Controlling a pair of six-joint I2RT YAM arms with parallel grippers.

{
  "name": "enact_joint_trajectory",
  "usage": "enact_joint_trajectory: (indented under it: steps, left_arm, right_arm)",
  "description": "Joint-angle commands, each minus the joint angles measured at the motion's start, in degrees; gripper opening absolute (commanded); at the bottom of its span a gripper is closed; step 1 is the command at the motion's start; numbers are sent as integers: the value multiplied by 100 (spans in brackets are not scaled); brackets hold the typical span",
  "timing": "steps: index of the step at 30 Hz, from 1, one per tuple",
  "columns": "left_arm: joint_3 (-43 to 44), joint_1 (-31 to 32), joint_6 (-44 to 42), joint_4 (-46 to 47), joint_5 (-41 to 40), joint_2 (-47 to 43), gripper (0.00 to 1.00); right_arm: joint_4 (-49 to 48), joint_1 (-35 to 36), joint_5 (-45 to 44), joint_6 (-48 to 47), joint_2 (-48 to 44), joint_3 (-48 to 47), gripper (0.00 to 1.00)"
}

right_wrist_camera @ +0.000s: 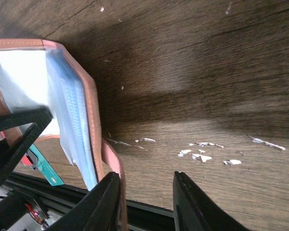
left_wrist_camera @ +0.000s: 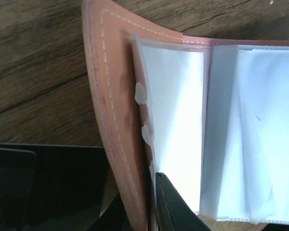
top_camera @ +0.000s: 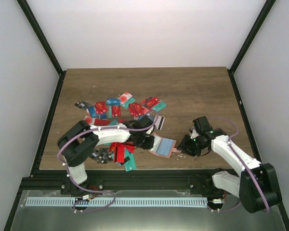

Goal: Put the credit cards into the card holder
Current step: Open the card holder at the center of the board.

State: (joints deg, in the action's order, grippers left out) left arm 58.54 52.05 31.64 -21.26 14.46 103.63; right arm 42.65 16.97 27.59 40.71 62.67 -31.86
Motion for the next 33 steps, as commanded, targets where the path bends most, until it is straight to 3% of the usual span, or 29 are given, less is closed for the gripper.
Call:
enact_joint_trajectory:
  steps: [1, 9, 18, 29, 33]
  left_arm:
    - [-279, 6, 378, 6, 28, -202, 11]
    - [-651, 3, 1368, 383, 434, -659, 13]
    - [-1304, 51, 2830, 1390, 735, -914, 13]
    - [-2189, 253, 4186, 3179, 943, -861, 15]
    - [-2319, 269, 4245, 3237, 936, -956, 22]
  right_arm:
    - [82, 32, -81, -49, -43, -304, 35]
    - [375, 50, 604, -101, -697, -852, 50]
    - [-799, 576, 1255, 1176, -1347, 352, 47]
    - [-1281, 974, 490, 1516, -534, 908, 42]
    - [-1201, 972, 30, 1304, -67, 843, 41]
